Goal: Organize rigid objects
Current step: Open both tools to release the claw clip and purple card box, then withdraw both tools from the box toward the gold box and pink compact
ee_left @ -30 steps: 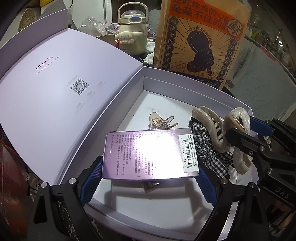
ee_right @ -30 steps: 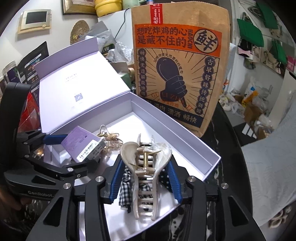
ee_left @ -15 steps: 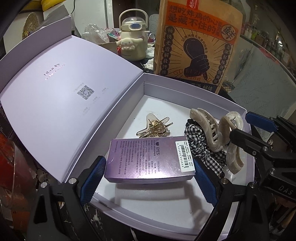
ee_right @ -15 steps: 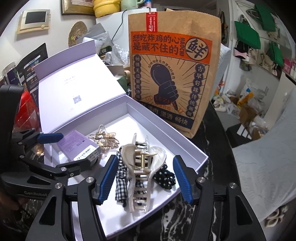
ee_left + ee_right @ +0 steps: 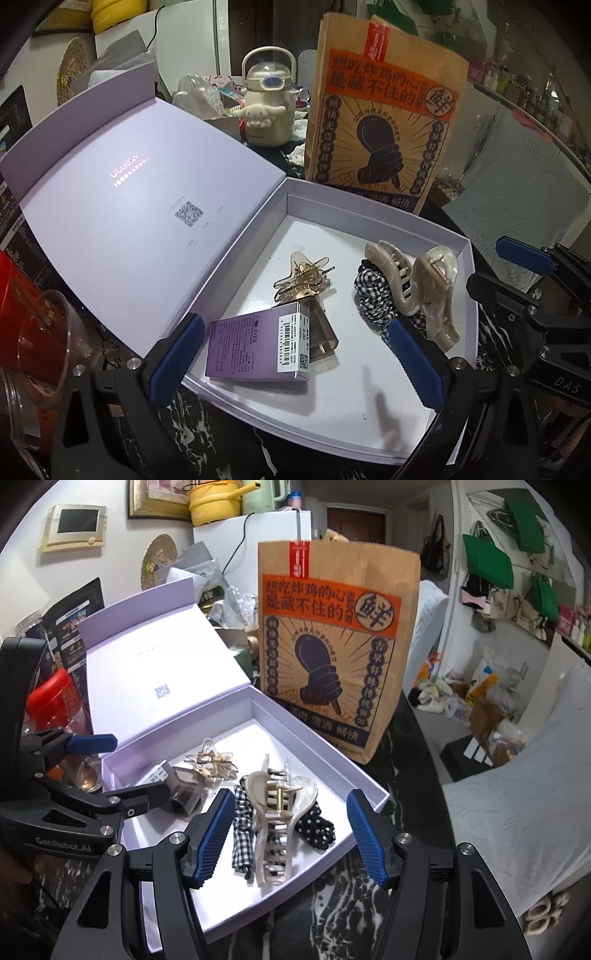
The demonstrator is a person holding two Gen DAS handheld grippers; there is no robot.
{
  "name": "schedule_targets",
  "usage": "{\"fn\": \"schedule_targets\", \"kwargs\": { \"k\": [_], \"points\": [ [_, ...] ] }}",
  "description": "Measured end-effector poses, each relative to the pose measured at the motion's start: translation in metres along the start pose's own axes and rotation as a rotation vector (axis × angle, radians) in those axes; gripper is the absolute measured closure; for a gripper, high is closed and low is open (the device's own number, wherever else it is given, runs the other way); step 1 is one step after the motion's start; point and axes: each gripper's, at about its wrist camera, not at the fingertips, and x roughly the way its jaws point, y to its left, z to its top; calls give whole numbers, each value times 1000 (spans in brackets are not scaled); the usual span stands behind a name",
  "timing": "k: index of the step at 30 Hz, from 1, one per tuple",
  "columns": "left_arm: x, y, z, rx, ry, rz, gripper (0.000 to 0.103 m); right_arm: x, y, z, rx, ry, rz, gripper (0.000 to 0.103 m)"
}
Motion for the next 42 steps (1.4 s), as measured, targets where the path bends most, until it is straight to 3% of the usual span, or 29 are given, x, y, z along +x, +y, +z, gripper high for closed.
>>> {"fn": "schedule_targets", "kwargs": {
  "k": [24,42],
  "points": [
    [-105,-14,3,45,-193,5,1,-95,18,11,-27,-137,-27,36],
    [-168,-26,-46,67,-251,16,1,-153,30,-25,-7,-164,-13,36]
  ]
}}
